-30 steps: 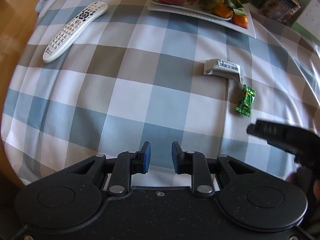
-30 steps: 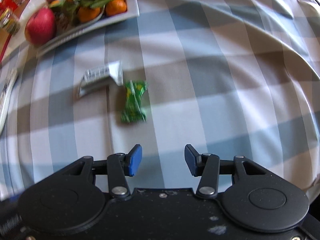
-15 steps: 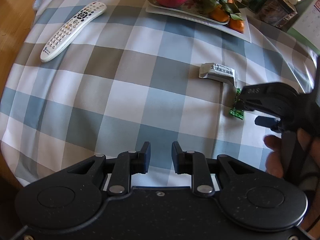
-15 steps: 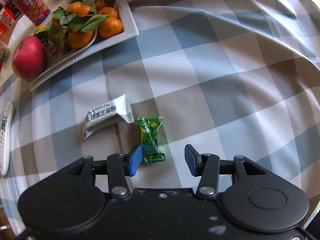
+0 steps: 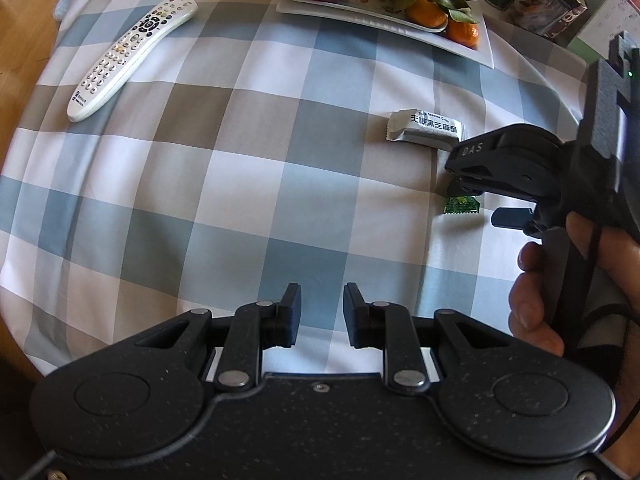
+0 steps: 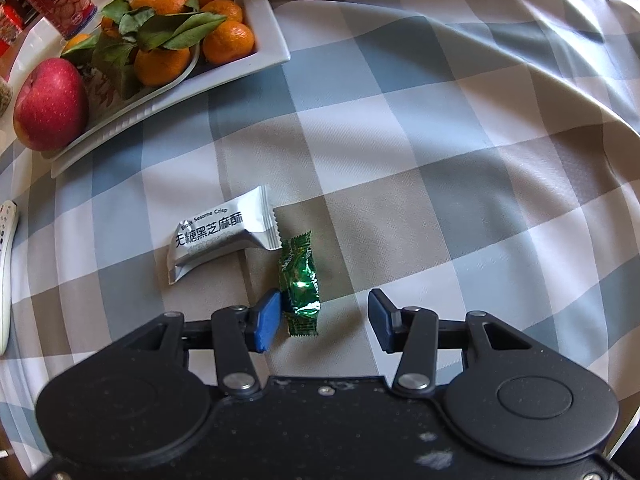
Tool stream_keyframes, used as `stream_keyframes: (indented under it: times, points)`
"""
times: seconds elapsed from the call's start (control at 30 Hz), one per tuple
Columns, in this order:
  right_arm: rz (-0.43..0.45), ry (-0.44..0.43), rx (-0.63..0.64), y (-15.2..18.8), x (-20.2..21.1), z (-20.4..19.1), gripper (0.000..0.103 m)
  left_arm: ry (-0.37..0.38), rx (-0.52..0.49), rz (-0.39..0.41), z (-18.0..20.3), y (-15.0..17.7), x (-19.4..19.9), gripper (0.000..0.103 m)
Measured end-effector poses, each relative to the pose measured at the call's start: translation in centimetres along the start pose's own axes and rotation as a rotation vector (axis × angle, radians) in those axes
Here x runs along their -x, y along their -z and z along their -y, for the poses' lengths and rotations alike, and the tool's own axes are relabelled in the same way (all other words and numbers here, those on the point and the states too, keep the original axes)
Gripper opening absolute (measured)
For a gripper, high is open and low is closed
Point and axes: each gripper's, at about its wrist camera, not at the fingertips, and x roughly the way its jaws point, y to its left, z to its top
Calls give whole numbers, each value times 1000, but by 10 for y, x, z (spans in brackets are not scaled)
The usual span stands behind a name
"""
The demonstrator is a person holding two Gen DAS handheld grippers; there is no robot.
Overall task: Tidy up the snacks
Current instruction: 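Move both open grippers toward the white packet and green candy, then grasp the green-wrapped candy with the right gripper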
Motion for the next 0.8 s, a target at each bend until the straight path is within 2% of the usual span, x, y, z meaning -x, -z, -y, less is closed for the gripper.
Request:
stream_keyframes:
  times: [0.17, 0.3, 0.53, 0.8]
  points:
    - [-15, 11, 2, 2, -3, 0, 41, -1, -4, -3, 1, 0, -1, 33]
    - [0, 15, 31, 2, -2, 3, 27, 7, -3, -10, 1, 0, -2, 33]
    - [-15, -11, 16, 6, 2, 41, 25, 7, 2, -19, 0, -1, -4, 33]
    - [-32, -55, 18, 32, 13, 100, 25, -19, -8, -27, 6, -1, -12, 33]
